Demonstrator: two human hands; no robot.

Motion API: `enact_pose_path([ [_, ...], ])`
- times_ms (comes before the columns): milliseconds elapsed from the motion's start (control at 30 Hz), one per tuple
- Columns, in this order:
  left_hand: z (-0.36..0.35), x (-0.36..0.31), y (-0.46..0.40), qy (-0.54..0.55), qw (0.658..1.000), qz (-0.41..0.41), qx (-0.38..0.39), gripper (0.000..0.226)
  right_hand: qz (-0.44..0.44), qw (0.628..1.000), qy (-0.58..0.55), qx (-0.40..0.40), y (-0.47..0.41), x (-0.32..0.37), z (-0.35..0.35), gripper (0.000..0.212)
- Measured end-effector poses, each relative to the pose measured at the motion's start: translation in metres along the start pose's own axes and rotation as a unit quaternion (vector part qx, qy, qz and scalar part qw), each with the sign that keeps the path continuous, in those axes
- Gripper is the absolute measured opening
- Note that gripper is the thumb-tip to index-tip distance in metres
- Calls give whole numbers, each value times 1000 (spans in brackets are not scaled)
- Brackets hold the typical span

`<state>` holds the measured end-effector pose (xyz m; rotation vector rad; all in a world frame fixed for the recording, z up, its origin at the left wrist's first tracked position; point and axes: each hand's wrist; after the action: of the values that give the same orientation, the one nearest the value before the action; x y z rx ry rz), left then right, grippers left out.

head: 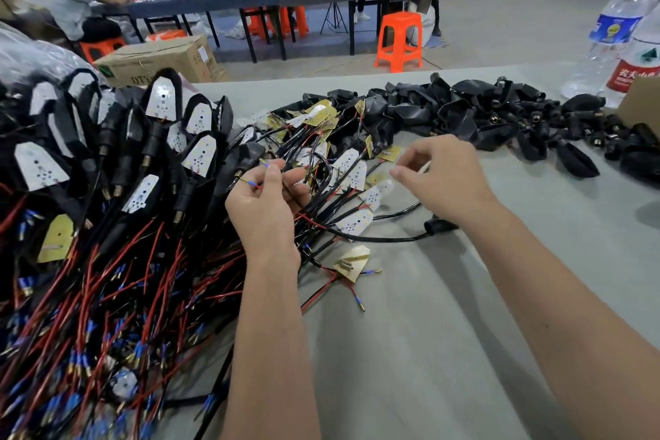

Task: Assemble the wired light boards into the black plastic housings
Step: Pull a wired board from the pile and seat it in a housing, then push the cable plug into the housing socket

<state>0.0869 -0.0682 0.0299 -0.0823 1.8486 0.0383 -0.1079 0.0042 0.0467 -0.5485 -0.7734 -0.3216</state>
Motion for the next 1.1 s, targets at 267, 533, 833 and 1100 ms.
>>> enact_pose_path([
  [267,6,3,-13,-71,997,-28,-10,25,99,972,75,198,-18,38,-61,29],
  [533,3,3,-12,-131,987,-87,19,31,108,968,-78,215,16,36,-57,34],
  [833,3,0,-9,-75,992,-76,66,24,53,988,-73,124,27,-1,-34,13],
  [1100,-56,12,28,-277,910,-194,239,23,-57,991,53,-107,3,-80,58,11],
])
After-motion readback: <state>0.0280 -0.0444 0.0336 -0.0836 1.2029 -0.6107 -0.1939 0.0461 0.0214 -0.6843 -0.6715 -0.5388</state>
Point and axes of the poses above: each hand's wrist, its own y-axis away from the middle knuckle, its own z-axis out of the back of the hand, x = y × z, and after that the axes turned 9 degrees about -y, right-handed
